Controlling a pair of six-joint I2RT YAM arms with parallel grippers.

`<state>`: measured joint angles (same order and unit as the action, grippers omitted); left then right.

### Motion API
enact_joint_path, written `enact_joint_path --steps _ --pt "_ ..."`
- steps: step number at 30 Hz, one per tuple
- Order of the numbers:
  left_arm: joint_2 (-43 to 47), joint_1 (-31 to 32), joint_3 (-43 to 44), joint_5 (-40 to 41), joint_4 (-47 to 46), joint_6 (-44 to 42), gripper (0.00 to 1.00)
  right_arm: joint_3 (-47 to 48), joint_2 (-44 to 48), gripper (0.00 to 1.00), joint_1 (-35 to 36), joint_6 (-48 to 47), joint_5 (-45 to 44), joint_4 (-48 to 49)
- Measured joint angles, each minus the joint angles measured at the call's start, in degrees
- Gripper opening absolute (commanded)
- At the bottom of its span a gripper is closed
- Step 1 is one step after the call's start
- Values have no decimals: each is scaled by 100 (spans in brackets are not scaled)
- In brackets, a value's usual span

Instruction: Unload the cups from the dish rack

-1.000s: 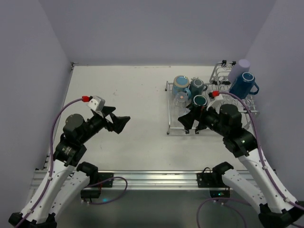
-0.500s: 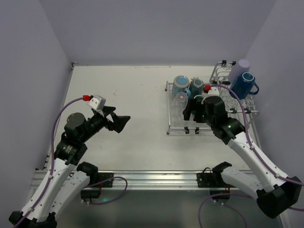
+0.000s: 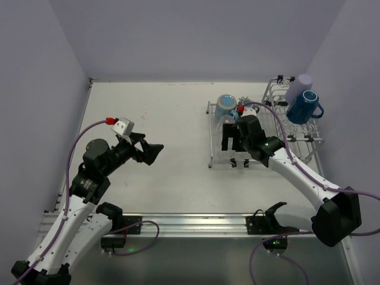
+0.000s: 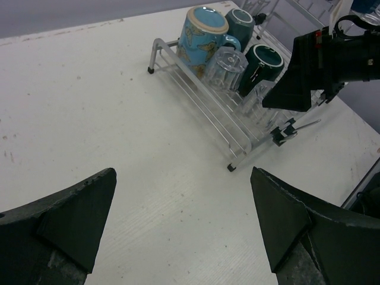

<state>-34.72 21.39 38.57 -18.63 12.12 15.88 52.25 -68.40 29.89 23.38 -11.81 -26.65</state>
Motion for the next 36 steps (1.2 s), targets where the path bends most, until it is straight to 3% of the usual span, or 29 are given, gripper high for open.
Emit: enact_joint_path --steps 2,5,7,8,9,10,13,18,23,29,36 --pt "-7 0 0 0 0 0 100 39 -155 99 7 -20 -68 42" --pt "-22 -2 0 7 0 2 100 131 -431 91 24 -50 -103 74" --pt "-44 -11 0 85 0 11 100 160 -599 80 50 -59 -144 109" --pt "-66 -26 0 140 0 26 100 164 -686 67 61 -52 -205 105" --pt "-79 -42 0 181 2 48 100 164 -710 67 74 -66 -227 105" --pt "-109 -55 0 223 9 74 100 166 -726 55 90 -44 -271 122" --pt "-199 -87 0 262 26 131 100 166 -664 39 140 -46 -376 136" --pt "-474 -138 0 90 15 212 98 101 35 38 197 15 -400 199" --pt "-826 -149 -173 -807 -461 776 91 -413 1399 35 199 304 146 863" --pt "-1128 -125 -1283 -2122 -2566 2457 85 -1331 2114 33 201 1331 1620 2476" --pt "-1255 155 -1974 -2448 -4192 3829 80 -1742 1692 33 249 2413 2892 3880"
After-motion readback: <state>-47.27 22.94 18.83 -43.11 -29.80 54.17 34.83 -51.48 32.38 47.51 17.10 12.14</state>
